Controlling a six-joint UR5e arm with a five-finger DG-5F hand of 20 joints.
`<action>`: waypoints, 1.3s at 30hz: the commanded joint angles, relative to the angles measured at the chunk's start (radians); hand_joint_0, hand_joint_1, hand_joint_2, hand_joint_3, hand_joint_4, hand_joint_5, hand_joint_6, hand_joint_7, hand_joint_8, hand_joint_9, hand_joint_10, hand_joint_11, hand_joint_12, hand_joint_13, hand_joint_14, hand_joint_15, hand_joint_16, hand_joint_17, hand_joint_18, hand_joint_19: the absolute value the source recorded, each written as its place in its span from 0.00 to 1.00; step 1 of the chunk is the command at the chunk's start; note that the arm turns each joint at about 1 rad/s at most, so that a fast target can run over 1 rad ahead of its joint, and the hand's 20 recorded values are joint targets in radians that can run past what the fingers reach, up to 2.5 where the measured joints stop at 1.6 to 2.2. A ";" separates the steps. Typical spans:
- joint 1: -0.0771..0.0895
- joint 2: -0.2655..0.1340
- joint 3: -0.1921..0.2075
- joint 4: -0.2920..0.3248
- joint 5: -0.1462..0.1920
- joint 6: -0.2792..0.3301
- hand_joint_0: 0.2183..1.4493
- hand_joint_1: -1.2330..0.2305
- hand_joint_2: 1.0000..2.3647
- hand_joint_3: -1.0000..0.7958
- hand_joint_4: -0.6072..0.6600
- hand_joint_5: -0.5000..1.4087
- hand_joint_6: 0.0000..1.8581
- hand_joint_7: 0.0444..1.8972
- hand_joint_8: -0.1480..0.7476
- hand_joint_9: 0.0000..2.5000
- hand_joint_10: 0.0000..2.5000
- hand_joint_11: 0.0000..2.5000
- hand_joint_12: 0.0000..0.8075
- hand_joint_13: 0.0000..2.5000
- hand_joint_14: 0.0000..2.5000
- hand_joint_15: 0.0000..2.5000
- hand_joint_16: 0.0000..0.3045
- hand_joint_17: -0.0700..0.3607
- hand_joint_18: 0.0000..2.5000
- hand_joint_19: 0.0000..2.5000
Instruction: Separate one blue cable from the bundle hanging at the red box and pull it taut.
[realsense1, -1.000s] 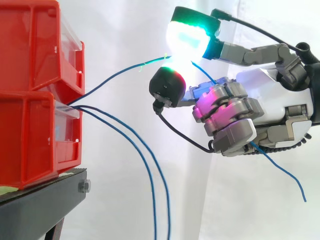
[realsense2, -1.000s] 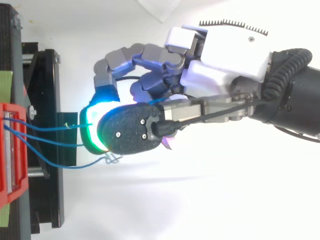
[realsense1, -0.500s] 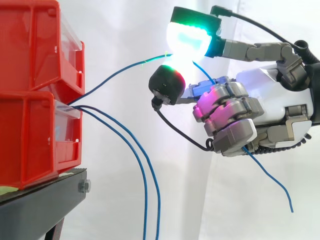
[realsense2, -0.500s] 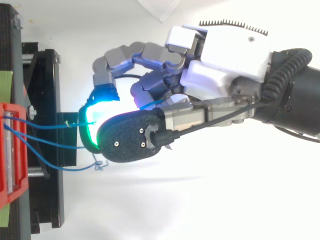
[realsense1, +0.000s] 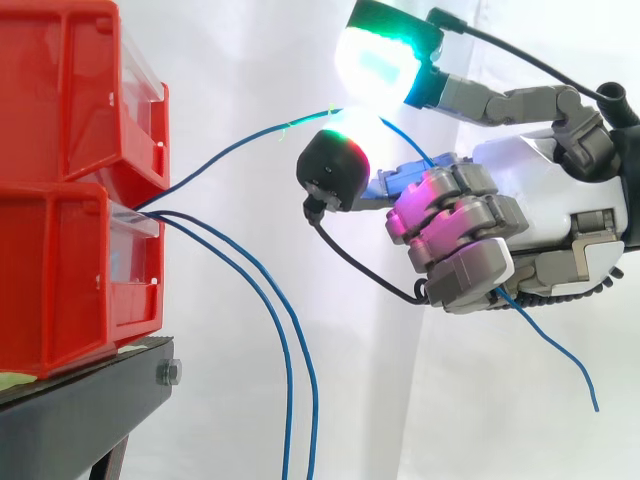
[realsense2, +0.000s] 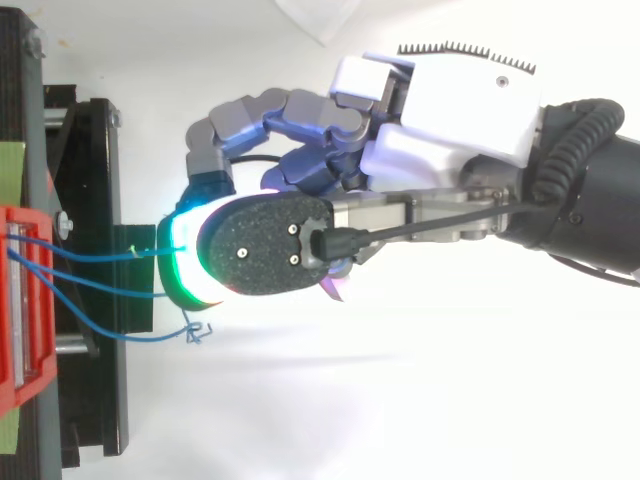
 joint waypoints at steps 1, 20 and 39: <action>0.001 0.000 0.000 0.000 0.000 0.000 0.30 0.42 0.01 0.36 0.54 0.19 0.40 0.70 0.49 0.31 0.85 0.72 0.43 0.37 0.61 0.68 0.13 0.37 0.44 0.50; 0.003 0.000 -0.005 -0.003 0.000 0.000 0.31 0.32 0.02 0.52 0.43 0.17 0.45 0.70 0.47 0.30 0.83 0.75 0.42 0.37 0.59 0.70 0.13 0.37 0.44 0.51; 0.000 0.000 -0.066 0.051 -0.006 -0.049 0.37 0.28 0.01 0.33 0.43 0.16 0.46 0.72 0.47 0.29 0.84 0.72 0.41 0.36 0.57 0.70 0.13 0.37 0.44 0.50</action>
